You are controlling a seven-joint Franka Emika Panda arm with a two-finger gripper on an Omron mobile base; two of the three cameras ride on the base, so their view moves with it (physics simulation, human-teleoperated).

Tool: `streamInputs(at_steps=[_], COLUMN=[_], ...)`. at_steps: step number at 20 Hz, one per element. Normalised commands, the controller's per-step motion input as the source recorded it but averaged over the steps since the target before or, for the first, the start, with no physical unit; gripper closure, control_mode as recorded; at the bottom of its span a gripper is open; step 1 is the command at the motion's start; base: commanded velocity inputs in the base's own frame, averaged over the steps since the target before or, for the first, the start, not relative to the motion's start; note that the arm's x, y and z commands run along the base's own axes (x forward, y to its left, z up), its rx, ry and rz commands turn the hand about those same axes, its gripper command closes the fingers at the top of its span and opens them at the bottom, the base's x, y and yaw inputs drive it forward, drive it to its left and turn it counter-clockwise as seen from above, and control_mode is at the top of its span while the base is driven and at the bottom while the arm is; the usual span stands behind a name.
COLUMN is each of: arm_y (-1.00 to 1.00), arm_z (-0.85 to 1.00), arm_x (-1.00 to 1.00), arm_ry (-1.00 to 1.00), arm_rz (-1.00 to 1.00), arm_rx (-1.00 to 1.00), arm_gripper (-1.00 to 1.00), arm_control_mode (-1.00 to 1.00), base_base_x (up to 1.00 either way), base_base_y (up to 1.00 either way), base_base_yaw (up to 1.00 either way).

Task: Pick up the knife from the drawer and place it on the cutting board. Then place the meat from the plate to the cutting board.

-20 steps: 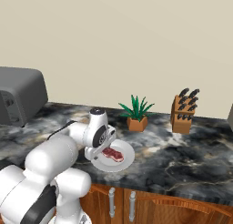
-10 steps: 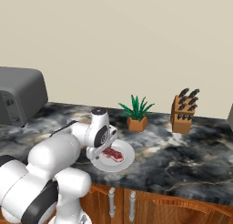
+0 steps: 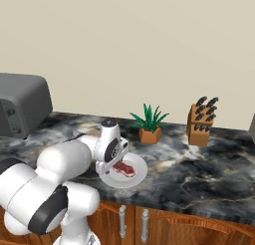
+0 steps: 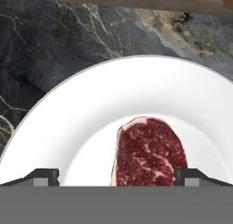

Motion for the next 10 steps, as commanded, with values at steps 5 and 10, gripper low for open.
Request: streamInputs(at_steps=[5,10], arm_y=[0.00,0.00], arm_z=[-0.15,-0.17], arm_x=[0.16,0.17], arm_ry=[0.00,0.00], arm_rz=[0.00,0.00], arm_rx=[0.00,0.00], arm_gripper=[-1.00,-1.00], arm_control_mode=[-1.00,-1.00], base_base_x=[0.00,0.00], base_base_y=[0.00,0.00], base_base_yaw=[0.00,0.00])
